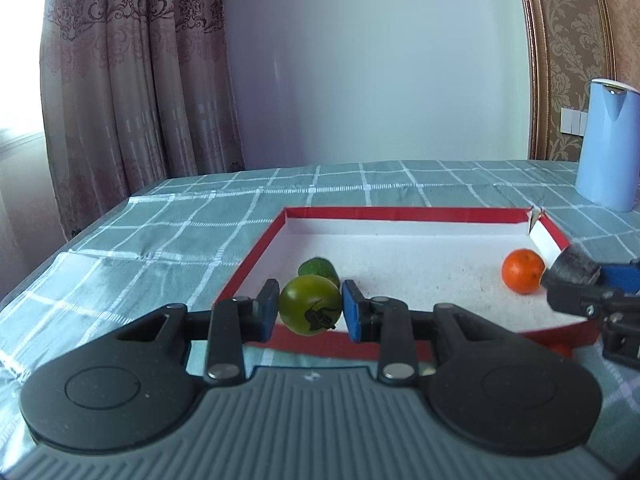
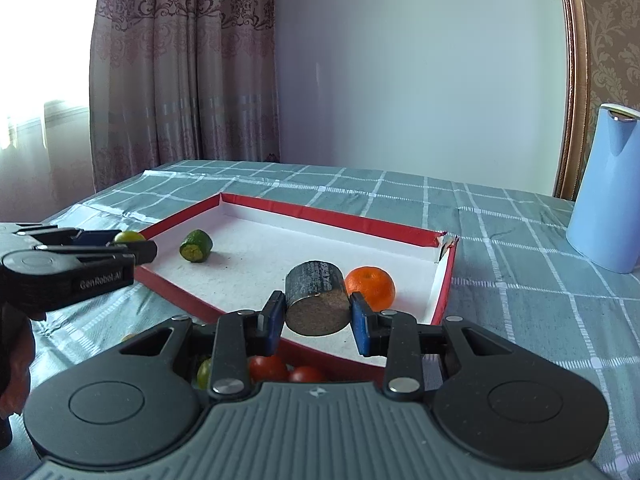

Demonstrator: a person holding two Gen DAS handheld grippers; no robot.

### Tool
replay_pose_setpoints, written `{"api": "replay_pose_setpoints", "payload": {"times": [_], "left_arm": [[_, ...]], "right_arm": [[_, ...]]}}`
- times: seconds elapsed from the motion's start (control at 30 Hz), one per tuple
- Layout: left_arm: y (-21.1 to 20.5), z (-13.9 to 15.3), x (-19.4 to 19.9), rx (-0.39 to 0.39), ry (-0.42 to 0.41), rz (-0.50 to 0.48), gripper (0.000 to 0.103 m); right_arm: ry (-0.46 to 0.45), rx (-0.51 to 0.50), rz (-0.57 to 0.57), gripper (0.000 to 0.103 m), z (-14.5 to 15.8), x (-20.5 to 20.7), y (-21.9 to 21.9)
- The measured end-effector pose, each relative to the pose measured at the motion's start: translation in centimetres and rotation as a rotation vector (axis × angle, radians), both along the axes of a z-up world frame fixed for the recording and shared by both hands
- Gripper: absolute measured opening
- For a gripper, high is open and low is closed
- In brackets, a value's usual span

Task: Organize fruits
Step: 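Release the green tomato and dark piece into the tray with both tools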

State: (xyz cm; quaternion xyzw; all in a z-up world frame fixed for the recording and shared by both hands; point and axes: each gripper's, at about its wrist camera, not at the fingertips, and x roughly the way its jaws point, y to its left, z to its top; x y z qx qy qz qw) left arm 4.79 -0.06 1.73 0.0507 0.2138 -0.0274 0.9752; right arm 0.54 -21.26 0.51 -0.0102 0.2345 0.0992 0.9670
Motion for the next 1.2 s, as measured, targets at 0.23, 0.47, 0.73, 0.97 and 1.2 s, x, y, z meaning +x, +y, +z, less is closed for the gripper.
{"api": "replay_pose_setpoints", "payload": {"times": [0.23, 0.47, 0.73, 0.97, 1.2], "left_arm": [[-1.1, 0.4, 3.9, -0.037, 0.063, -0.011, 0.031], [-2.8, -0.7, 7.0, 0.009, 0.107, -0.013, 0.031], [-4.0, -1.5, 8.2, 0.04, 0.113, -0.035, 0.031], [-5.0, -1.9, 8.4, 0.08, 0.101, -0.062, 0.031], [-5.1, -2.1, 8.1, 0.087, 0.095, -0.073, 0.05]], "right_arm": [[0.031, -0.021, -0.026, 0.034, 0.1, 3.6, 0.2], [0.069, -0.042, -0.078, 0.034, -0.1, 8.2, 0.3], [0.119, -0.048, -0.109, 0.034, -1.3, 12.1, 0.2], [0.172, -0.059, -0.094, 0.034, -2.1, 14.0, 0.3], [0.206, -0.07, -0.075, 0.036, -2.1, 14.3, 0.5]]}}
